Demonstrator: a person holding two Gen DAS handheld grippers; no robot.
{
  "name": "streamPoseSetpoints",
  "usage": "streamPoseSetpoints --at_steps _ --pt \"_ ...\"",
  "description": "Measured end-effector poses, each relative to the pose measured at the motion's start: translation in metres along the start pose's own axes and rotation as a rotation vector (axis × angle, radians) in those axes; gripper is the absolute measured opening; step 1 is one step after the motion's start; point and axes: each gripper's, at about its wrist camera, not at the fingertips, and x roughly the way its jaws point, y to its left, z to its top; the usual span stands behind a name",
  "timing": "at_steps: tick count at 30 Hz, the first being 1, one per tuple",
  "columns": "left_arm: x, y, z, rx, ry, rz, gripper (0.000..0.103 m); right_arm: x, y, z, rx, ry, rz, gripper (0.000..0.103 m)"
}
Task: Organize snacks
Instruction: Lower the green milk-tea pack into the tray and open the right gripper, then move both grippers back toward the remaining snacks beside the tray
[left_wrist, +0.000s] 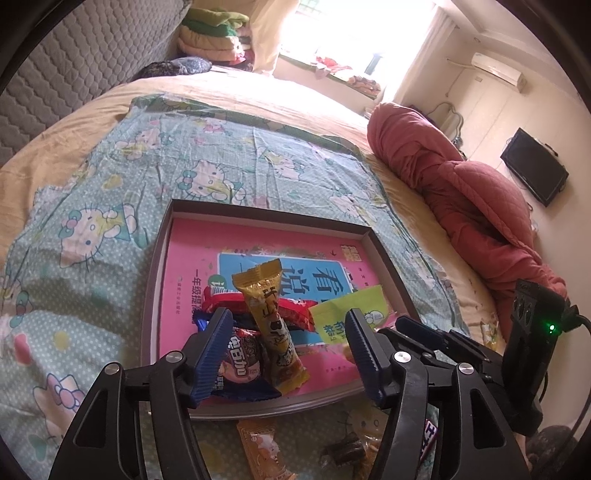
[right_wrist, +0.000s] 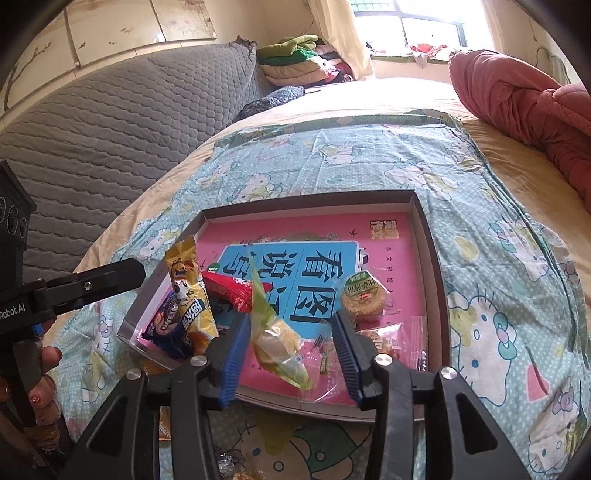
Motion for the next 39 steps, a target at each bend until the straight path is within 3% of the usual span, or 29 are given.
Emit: streamPoseSetpoints --at_steps 13,24,39 --pt "-0.013 -0.013 -0.002 0.068 -0.018 0.052 0.07 -0.021 -0.007 0.006 0.023 -0.057 -0.009 0.052" --pt "-0.024 -0.021 -0.004 0.096 -0.03 0.05 0.072 -0.039 -0.007 0.007 0.006 -0.097 -0.022 0.052" --pt "-0.037 -0.032 -0.012 0.14 -0.016 0.032 0.072 -0.066 0.002 0.006 -0.038 -0.139 -0.021 0.06"
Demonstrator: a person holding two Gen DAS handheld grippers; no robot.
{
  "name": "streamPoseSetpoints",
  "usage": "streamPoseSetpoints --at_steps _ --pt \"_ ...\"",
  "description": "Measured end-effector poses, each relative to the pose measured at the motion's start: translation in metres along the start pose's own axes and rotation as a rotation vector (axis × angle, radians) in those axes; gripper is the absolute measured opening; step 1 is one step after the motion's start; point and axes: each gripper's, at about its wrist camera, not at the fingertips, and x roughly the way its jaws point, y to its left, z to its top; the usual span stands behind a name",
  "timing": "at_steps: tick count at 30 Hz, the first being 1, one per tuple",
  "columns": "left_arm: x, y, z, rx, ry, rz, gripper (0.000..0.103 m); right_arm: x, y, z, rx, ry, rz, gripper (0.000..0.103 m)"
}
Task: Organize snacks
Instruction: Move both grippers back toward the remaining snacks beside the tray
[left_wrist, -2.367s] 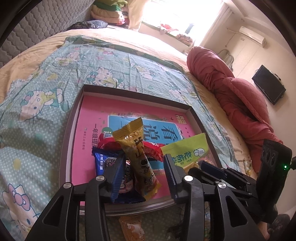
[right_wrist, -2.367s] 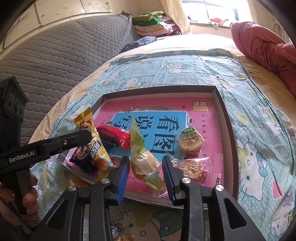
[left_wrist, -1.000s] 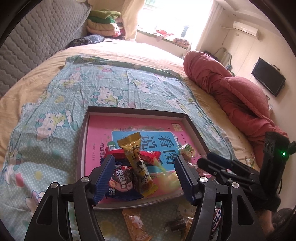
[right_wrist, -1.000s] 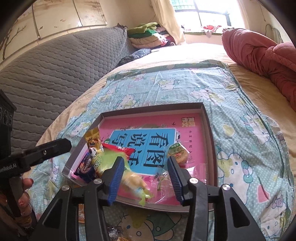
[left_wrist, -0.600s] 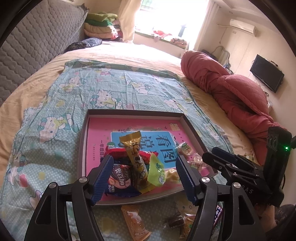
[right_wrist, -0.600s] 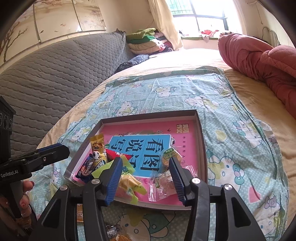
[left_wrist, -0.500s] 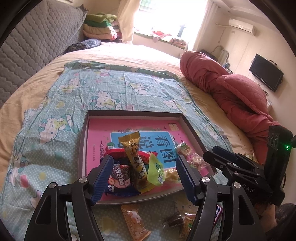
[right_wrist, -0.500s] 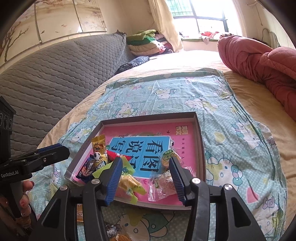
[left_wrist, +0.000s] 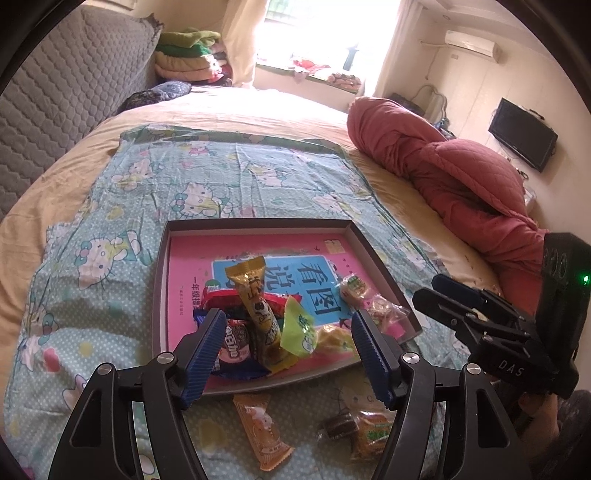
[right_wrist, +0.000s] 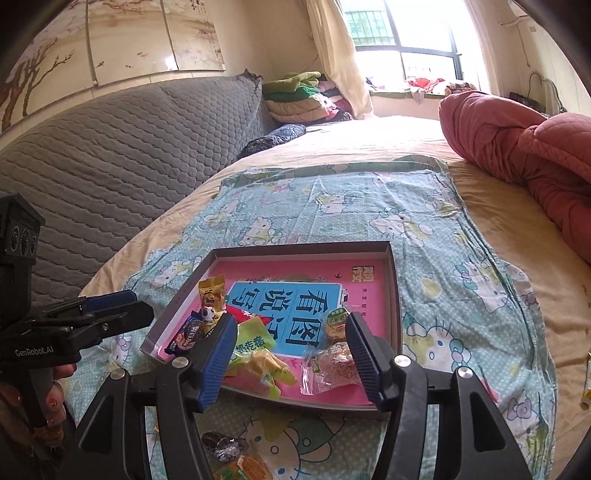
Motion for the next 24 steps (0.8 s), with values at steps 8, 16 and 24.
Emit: streamPoseSetpoints --at_steps 8,16,24 --pt "-0.001 -0.007 -0.012 0.025 0.037 -0.008 0.072 -0.018 0.009 -0.005 -0.043 0.006 0.032 0.064" --pt "0.004 -0.011 -0.026 0.034 0.091 -0.02 0.072 -0.031 0.012 -0.015 -0.048 0.019 0.033 0.064" --pt "0.009 -0.016 -0.036 0.036 0.14 -0.041 0.072 -0.038 0.01 -0.026 -0.03 0.054 0.047 0.064"
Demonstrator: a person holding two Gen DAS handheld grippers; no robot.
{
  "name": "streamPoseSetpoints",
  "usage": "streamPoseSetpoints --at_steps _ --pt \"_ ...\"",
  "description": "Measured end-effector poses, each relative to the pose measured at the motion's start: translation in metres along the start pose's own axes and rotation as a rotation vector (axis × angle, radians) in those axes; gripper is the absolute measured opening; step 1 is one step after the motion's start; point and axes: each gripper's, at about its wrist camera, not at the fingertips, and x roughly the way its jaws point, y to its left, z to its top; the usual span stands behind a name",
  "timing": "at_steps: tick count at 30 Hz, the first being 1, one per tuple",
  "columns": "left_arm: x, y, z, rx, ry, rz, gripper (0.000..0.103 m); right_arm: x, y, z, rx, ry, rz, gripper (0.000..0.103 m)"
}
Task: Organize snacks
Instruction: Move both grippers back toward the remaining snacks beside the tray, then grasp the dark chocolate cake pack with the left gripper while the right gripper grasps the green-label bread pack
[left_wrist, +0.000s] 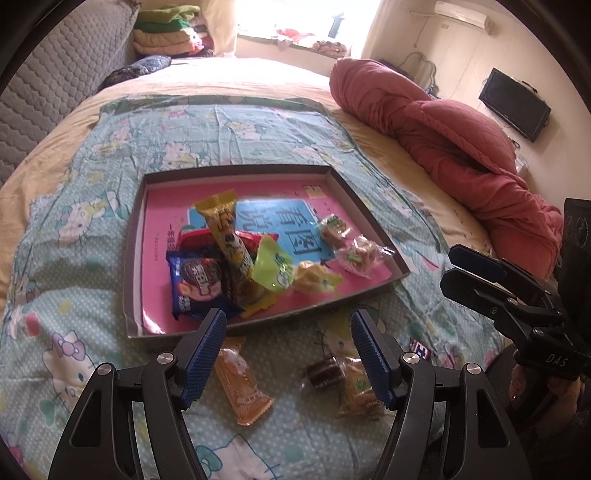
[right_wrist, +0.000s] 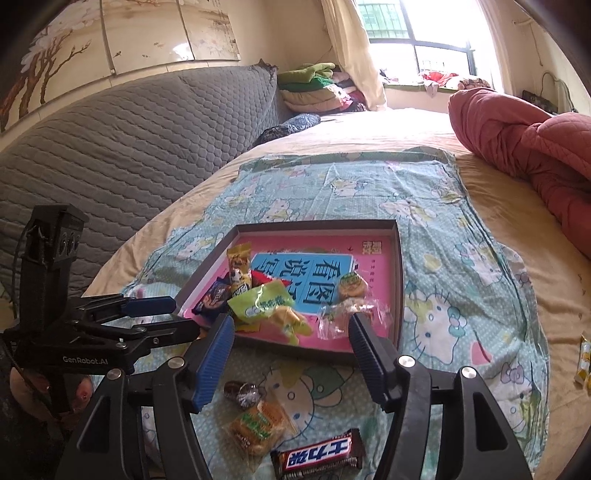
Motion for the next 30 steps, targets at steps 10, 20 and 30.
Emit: streamPoseSetpoints --at_steps 10,20,30 --pt "0.01 -0.003 -0.006 -0.021 0.064 -0.039 0.072 -0.001 0.006 -0.013 -0.033 0.044 0.031 0.073" --pt "0.043 -0.007 -0.02 -0.025 0.184 -0.045 0.072 0.015 0.018 -0.039 -0.14 0.174 0.059 0.075" --pt "0.062 -0.012 -0.03 -0.028 0.243 -0.056 0.072 0.027 0.031 -0.057 -0.231 0.255 0.063 0.075"
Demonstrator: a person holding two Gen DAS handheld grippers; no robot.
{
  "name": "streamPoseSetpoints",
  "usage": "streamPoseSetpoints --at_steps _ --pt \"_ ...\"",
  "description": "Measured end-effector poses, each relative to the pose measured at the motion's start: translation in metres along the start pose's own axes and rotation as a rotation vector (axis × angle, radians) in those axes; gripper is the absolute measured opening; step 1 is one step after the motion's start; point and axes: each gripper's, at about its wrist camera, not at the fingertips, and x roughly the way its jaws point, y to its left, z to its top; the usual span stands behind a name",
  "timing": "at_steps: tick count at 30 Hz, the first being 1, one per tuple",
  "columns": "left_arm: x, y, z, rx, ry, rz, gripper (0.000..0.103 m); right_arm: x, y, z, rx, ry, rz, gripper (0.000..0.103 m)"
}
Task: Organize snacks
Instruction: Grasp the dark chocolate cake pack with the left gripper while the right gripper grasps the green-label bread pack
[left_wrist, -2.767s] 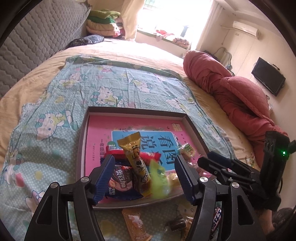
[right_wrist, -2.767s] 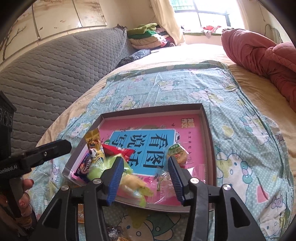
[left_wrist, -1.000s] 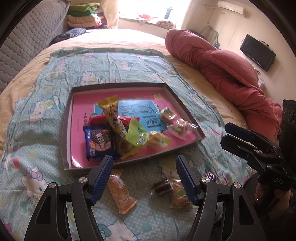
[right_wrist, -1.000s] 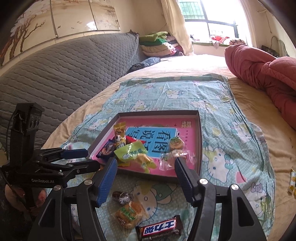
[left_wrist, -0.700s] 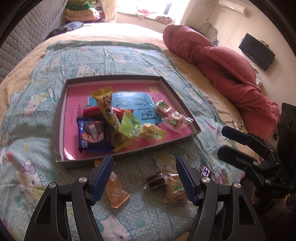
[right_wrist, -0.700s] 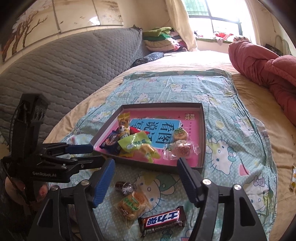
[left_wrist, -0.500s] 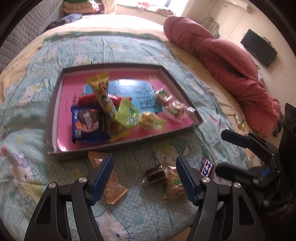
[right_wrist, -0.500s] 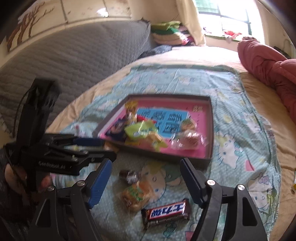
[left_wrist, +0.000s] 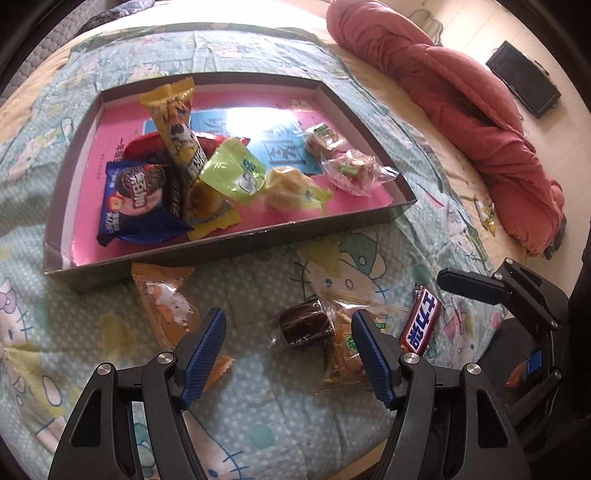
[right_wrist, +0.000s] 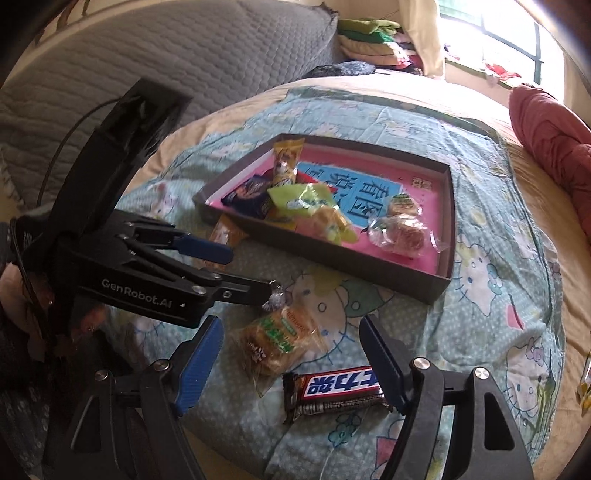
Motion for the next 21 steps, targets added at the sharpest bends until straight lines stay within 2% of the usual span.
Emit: streamPoseSetpoints --at_steps 11,14,21 --pt "0.015 -0.004 -0.004 -0.007 0.019 -0.051 0.072 0.026 0.018 -0.006 -0.104 0.099 -0.018 0.076" --pt "0.017 -0.004 -0.003 -0.003 0.021 -0.057 0.063 0.031 0.017 -0.007 -0.115 0.109 -0.027 0.077" --pt "0.019 -0.006 -0.001 0.002 0.019 -0.086 0.052 0.04 0.013 -0.009 -0.115 0.133 -0.032 0.078"
